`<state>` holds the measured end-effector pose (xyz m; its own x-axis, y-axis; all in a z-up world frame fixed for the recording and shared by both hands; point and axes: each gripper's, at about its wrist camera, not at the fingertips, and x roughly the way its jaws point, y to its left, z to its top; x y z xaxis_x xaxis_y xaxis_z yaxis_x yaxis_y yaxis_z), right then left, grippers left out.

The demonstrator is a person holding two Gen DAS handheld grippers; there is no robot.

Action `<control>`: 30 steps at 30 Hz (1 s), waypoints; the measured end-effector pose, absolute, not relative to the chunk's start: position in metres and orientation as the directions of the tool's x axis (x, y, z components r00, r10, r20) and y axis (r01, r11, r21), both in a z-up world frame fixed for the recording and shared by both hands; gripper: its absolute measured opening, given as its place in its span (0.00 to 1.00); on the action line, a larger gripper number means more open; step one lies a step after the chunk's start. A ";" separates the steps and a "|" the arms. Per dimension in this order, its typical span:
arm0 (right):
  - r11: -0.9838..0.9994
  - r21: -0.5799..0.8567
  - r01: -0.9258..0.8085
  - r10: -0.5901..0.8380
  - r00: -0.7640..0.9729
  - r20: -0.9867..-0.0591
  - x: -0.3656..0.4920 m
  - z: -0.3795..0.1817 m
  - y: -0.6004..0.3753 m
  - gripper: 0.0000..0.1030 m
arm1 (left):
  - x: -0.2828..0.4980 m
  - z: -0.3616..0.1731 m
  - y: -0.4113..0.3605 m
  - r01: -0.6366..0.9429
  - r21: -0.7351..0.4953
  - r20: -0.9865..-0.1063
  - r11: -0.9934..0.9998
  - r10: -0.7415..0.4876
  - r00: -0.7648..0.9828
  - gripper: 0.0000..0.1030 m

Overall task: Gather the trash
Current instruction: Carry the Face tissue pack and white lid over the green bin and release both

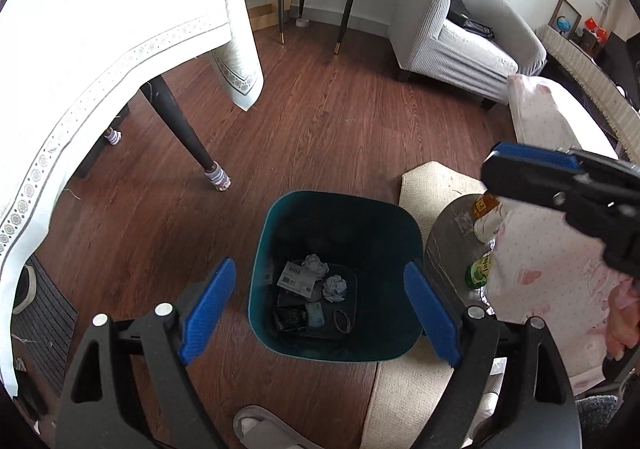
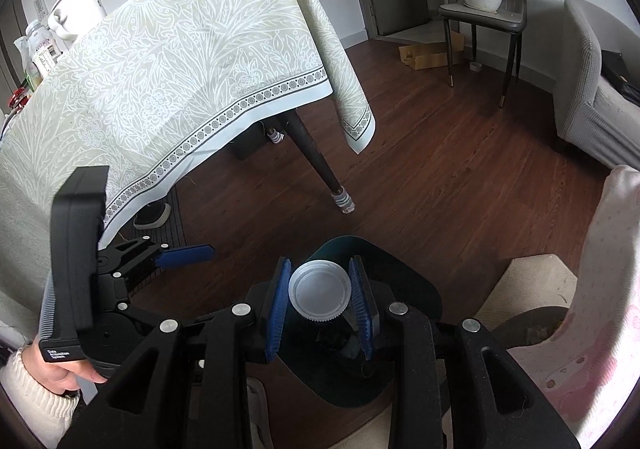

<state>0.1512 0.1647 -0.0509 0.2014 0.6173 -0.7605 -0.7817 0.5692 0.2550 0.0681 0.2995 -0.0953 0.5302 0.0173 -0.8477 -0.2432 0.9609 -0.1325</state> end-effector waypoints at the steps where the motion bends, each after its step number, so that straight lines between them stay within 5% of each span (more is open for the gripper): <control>1: 0.569 0.252 -0.783 0.613 0.200 -0.764 0.151 -0.053 0.167 0.29 | 0.066 -0.093 0.303 -0.251 -0.134 -0.844 0.959 0.022 0.536 0.86; 20: 0.580 0.211 -0.787 0.521 0.160 -0.838 0.151 -0.101 0.203 0.29 | 0.038 -0.055 0.333 -0.308 -0.168 -0.779 0.937 0.066 0.624 0.73; 30: 0.607 0.152 -0.780 0.456 0.185 -0.871 0.153 -0.123 0.208 0.29 | 0.034 -0.042 0.335 -0.290 -0.206 -0.746 0.935 0.042 0.665 0.56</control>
<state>0.1534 0.2078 -0.1233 0.1846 0.4558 -0.8707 -0.7799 0.6071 0.1524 0.0340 0.3350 -0.0424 0.6646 0.0416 -0.7460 -0.2900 0.9345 -0.2063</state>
